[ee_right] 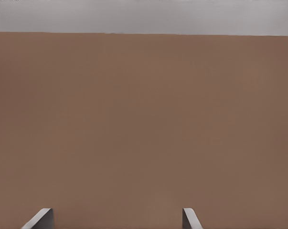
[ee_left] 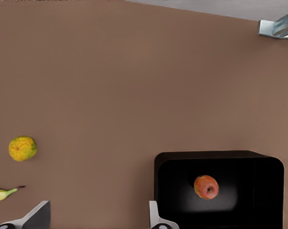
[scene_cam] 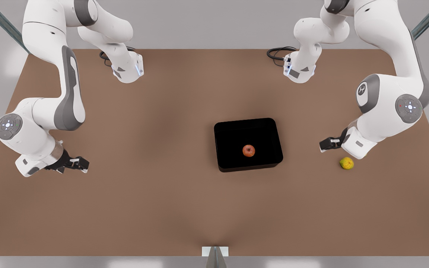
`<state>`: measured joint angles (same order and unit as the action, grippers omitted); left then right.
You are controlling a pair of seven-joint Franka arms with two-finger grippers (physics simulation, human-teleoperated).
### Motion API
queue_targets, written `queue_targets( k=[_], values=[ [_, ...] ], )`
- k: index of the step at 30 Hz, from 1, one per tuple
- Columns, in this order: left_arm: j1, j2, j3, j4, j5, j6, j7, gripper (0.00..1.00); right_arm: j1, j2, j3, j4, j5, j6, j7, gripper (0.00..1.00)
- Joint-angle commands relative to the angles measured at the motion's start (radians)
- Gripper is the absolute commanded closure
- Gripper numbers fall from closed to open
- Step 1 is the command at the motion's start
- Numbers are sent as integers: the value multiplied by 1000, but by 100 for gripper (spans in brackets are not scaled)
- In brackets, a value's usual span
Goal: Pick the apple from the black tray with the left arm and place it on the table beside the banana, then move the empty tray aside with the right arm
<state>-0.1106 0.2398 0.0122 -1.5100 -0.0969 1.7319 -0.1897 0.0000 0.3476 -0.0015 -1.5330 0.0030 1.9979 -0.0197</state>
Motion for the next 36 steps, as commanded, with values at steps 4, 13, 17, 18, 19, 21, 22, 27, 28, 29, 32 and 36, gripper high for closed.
queue_targets(
  k=[4, 13, 17, 18, 19, 21, 22, 27, 28, 29, 32, 36],
  values=[
    [-4, 6, -1, 31, 9, 60, -97, 0, 0, 1, 0, 1, 0, 32, -11, 0],
    [-394, 21, -14, -245, 68, 257, -577, 0, 2, 105, 0, 175, -1, -67, -14, 0],
    [-385, 52, -5, -400, 71, 482, -527, 0, -2, 96, 0, 175, 5, -68, -11, 0],
    [-383, 68, -5, -400, 80, 502, -527, 0, -1, 96, 0, 175, 5, -70, -11, 0],
    [-383, 95, -5, -394, 91, 528, -525, 0, -2, 96, 0, 175, 6, -70, -11, 0],
    [-382, 130, -3, -391, 95, 560, -527, 0, -3, 96, 0, 175, 5, -70, -11, 0],
    [-386, 144, -5, -389, 95, 584, -536, 0, -3, 96, 0, 175, 5, -70, -11, 0],
    [-435, 230, -8, -309, 97, 643, -628, 0, -3, 96, 0, 175, 0, -68, -11, 0],
    [-435, 240, -8, -305, 98, 643, -626, 0, -3, 96, 0, 175, 0, -68, -11, 0],
    [-435, 245, -8, -305, 131, 643, -628, 0, -3, 96, 0, 175, -1, -68, -11, 0],
    [-435, 259, -8, -286, 131, 646, -632, 0, -2, 96, 0, 175, -1, -68, -11, 0],
    [-440, 296, -8, -285, 134, 675, -631, 0, -2, 96, 0, 175, -1, -68, -11, 0]
  ],
)
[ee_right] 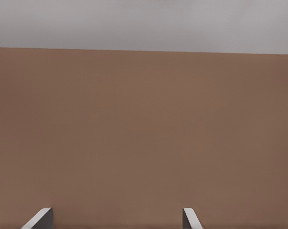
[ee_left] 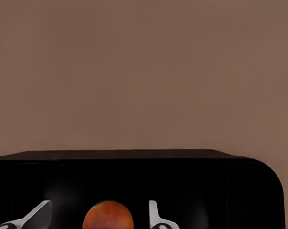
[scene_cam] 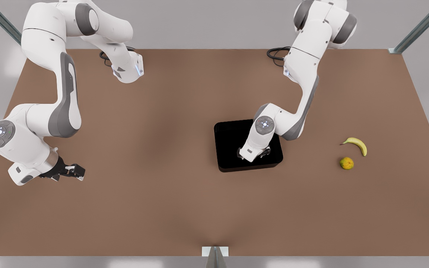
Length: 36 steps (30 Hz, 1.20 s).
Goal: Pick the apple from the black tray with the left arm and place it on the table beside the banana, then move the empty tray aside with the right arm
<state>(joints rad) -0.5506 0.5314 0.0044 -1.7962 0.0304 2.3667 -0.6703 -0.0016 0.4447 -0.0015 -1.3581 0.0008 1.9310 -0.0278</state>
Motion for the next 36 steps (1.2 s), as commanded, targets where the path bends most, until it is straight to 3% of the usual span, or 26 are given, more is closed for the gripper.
queue_targets(
  k=[1, 5, 33, 34, 35, 36],
  values=[
    [-2, 2, 0, -14, 6, 39, -150, 0, 0, -1, 0, 1, 1, -1, -3, 0],
    [-28, -45, 0, -133, 51, 109, -170, 0, 0, -1, 0, 1, -2, -3, -3, 0],
    [-63, 35, 3, -210, 140, 272, -272, 1, 2, 0, 0, 1, -2, -1, -3, 0],
    [-63, 33, 3, -210, 140, 272, -282, 21, 2, 0, 0, 1, -2, -1, -3, 0],
    [-63, 32, 3, -212, 140, 272, -282, 31, 2, 0, 0, 1, -2, -1, -3, 0],
    [-63, 30, 3, -212, 141, 270, -282, 31, 2, 0, 0, 1, -2, -1, -3, 0]
  ],
)
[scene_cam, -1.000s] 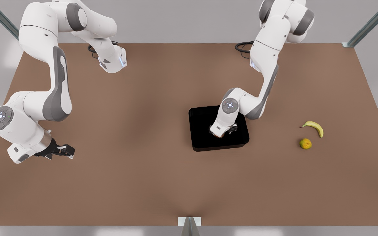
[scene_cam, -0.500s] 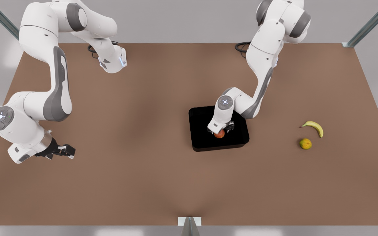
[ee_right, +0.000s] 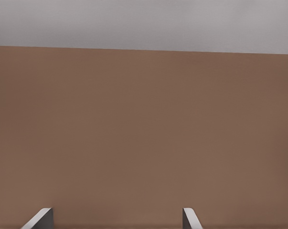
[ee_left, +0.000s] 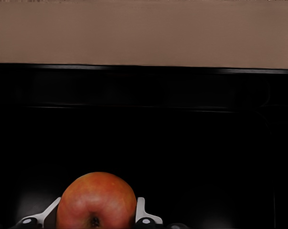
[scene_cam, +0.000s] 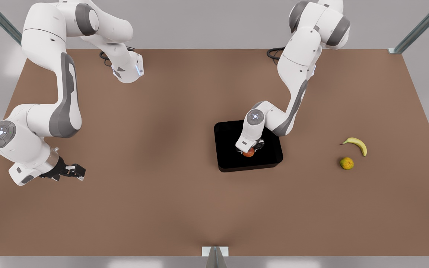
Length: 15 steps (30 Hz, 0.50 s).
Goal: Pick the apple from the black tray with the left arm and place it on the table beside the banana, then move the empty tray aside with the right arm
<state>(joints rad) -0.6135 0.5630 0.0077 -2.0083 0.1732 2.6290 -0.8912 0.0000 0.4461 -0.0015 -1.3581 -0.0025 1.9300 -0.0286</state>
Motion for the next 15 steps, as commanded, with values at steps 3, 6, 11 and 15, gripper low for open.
queue_targets(
  k=[3, 6, 11, 15],
  values=[
    [0, -52, 0, -21, 17, -37, -64, 30, 0, -1, 0, 1, -1, 0, -2, 0],
    [1, -184, 0, -35, 25, -236, -29, 30, 0, -1, 0, 1, 1, 0, -2, 0],
    [211, -370, 6, -23, 9, -500, 388, 30, 141, -3, 5, 54, 1, -137, 222, 0],
    [480, -339, 6, -24, -18, -440, 801, 30, 362, -3, 1, 139, -5, -253, 648, 0]
  ],
)
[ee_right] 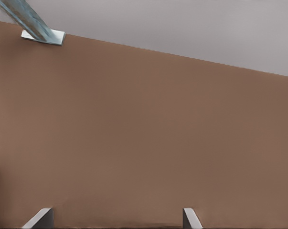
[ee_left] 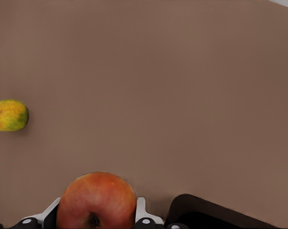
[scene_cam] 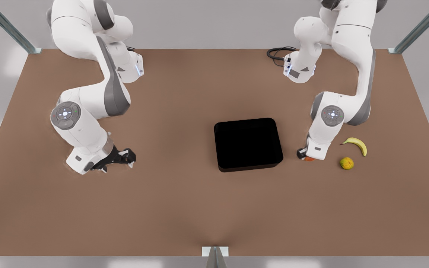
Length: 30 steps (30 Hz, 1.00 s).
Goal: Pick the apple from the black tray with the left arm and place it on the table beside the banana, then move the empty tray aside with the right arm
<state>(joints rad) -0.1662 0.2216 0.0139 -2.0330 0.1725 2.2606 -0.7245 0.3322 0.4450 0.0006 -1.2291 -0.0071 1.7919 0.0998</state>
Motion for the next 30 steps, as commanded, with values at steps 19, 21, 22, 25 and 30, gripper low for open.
queue_targets(
  k=[19, 21, 22, 25, 30],
  values=[
    [200, -41, 5, 441, -306, -495, 709, 0, 353, 181, 113, -142, 13, 377, 1163, 0],
    [197, -39, 3, 441, -301, -498, 709, 0, 353, 216, 140, -142, -21, 399, 1133, 0],
    [197, -36, 3, 441, -301, -498, 709, 0, 361, 222, 153, -147, -47, 411, 1095, 0],
    [195, -36, 1, 441, -265, -501, 708, 0, 361, 236, 157, -205, -105, 449, 1017, 0],
    [198, -36, 5, 441, -257, -503, 711, 0, 363, 268, 157, -254, -116, 540, 903, 0]
  ],
)
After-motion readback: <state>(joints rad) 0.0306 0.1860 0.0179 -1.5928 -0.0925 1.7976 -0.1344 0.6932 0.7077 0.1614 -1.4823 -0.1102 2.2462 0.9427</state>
